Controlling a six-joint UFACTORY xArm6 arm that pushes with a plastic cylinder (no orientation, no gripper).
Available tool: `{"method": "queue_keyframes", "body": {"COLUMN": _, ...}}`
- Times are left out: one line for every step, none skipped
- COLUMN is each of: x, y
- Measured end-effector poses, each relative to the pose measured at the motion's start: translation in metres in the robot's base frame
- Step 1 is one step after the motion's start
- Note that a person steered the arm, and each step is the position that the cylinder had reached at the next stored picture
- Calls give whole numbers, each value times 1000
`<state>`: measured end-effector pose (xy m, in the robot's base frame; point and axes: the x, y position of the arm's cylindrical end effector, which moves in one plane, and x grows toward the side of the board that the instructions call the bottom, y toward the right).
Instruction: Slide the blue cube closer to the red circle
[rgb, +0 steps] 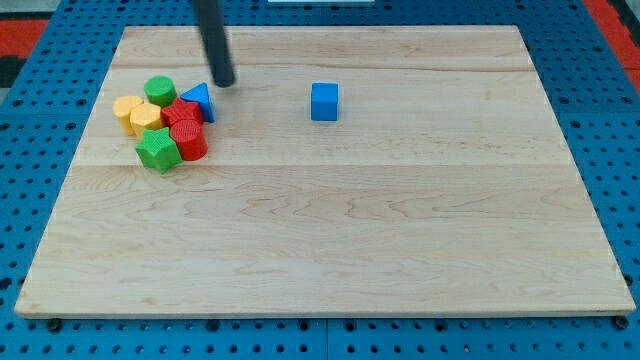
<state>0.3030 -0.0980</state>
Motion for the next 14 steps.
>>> {"method": "queue_keyframes", "body": {"x": 0, "y": 76}}
{"method": "queue_keyframes", "body": {"x": 2, "y": 149}}
{"method": "queue_keyframes", "body": {"x": 57, "y": 222}}
{"method": "queue_keyframes", "body": {"x": 75, "y": 188}}
{"method": "queue_keyframes", "body": {"x": 45, "y": 134}}
{"method": "queue_keyframes", "body": {"x": 13, "y": 121}}
{"method": "queue_keyframes", "body": {"x": 27, "y": 82}}
{"method": "queue_keyframes", "body": {"x": 27, "y": 81}}
{"method": "queue_keyframes", "body": {"x": 48, "y": 81}}
{"method": "queue_keyframes", "body": {"x": 75, "y": 81}}
{"method": "queue_keyframes", "body": {"x": 88, "y": 59}}
{"method": "queue_keyframes", "body": {"x": 90, "y": 29}}
{"method": "queue_keyframes", "body": {"x": 90, "y": 18}}
{"method": "queue_keyframes", "body": {"x": 99, "y": 34}}
